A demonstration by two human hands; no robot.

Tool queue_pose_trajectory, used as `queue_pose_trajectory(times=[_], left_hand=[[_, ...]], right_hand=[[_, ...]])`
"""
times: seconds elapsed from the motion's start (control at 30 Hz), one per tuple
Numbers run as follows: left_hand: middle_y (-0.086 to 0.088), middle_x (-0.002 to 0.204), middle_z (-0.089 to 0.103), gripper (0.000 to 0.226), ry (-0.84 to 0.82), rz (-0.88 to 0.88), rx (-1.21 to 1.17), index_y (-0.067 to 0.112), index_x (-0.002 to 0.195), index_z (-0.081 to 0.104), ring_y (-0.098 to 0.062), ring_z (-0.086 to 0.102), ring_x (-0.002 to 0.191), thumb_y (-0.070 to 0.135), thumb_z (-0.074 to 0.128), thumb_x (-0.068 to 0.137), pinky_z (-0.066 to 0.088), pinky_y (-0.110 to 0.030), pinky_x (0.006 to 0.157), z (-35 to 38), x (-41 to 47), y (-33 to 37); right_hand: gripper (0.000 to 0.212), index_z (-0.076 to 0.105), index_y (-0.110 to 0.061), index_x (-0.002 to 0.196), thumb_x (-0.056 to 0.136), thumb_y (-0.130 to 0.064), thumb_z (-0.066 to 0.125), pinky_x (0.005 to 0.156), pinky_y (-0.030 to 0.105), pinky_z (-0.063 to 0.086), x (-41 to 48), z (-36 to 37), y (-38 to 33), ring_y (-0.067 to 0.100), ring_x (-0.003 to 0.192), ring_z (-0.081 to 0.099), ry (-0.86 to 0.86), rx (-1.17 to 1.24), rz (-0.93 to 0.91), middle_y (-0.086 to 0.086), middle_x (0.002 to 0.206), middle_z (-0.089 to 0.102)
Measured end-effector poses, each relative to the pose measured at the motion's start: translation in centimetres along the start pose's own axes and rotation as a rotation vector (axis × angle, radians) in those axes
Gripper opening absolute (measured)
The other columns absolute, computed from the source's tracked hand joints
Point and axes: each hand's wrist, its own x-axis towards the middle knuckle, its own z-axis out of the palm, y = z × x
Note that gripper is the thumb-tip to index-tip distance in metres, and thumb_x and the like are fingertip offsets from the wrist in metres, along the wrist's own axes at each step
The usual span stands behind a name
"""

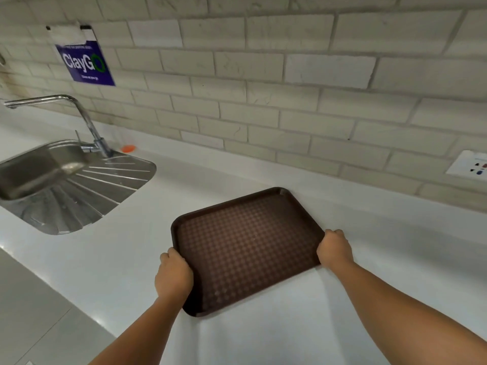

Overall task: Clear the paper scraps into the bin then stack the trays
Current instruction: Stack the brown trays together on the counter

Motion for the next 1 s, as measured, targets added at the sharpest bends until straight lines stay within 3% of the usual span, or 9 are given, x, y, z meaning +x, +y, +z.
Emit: queue_pose_trajectory(times=[0.17, 0.43, 0.67, 0.8, 1.0], left_hand=[[-0.013, 0.119, 0.049, 0.029, 0.039, 0.038, -0.210, 0.009, 0.125, 0.047, -0.023, 0.050, 0.080, 0.017, 0.029, 0.103, 0.045, -0.039, 0.073, -1.1, 0.4, 0.5], [-0.008, 0.130, 0.050, 0.032, 0.160, 0.236, -0.431, 0.016, 0.130, 0.046, -0.034, 0.060, 0.101, 0.029, 0.033, 0.103, 0.049, -0.048, 0.088, -3.1, -1.4, 4.2], [0.001, 0.109, 0.061, 0.025, 0.174, 0.402, -0.546, 0.017, 0.117, 0.055, -0.021, 0.059, 0.091, 0.030, 0.041, 0.101, 0.048, -0.038, 0.079, -2.5, -6.0, 10.9], [0.001, 0.102, 0.066, 0.030, 0.082, 0.377, -0.673, 0.019, 0.121, 0.059, -0.021, 0.062, 0.091, 0.036, 0.049, 0.099, 0.047, -0.035, 0.082, -1.6, -10.6, 15.1], [0.009, 0.092, 0.069, 0.020, -0.112, 0.341, -0.842, 0.020, 0.101, 0.070, -0.014, 0.063, 0.089, 0.025, 0.051, 0.095, 0.047, -0.031, 0.081, 1.6, -19.8, 21.1]], right_hand=[[0.019, 0.051, -0.001, 0.112, 0.096, -0.012, 0.048, 0.069, 0.033, 0.043, -0.2, 0.3, 0.3, 0.032, 0.090, 0.059, 0.034, 0.137, 0.064, 0.018, 0.110, 0.058], [0.026, 0.048, -0.011, 0.100, 0.102, -0.036, 0.040, 0.064, 0.033, 0.043, -3.1, -3.2, 4.6, 0.030, 0.075, 0.056, 0.242, 0.365, 0.038, 0.010, 0.086, 0.059], [0.035, 0.054, -0.012, 0.084, 0.103, -0.036, 0.038, 0.062, 0.034, 0.039, -6.3, -9.5, 12.6, 0.030, 0.072, 0.057, 0.485, 0.473, 0.031, 0.006, 0.076, 0.060], [0.035, 0.053, -0.012, 0.086, 0.103, -0.037, 0.035, 0.066, 0.036, 0.041, -9.0, -13.3, 18.6, 0.029, 0.072, 0.054, 0.566, 0.456, 0.087, 0.005, 0.076, 0.059], [0.041, 0.055, -0.010, 0.085, 0.103, -0.041, 0.036, 0.071, 0.040, 0.049, -14.2, -17.8, 30.1, 0.025, 0.071, 0.057, 0.638, 0.480, 0.223, 0.006, 0.076, 0.060]])
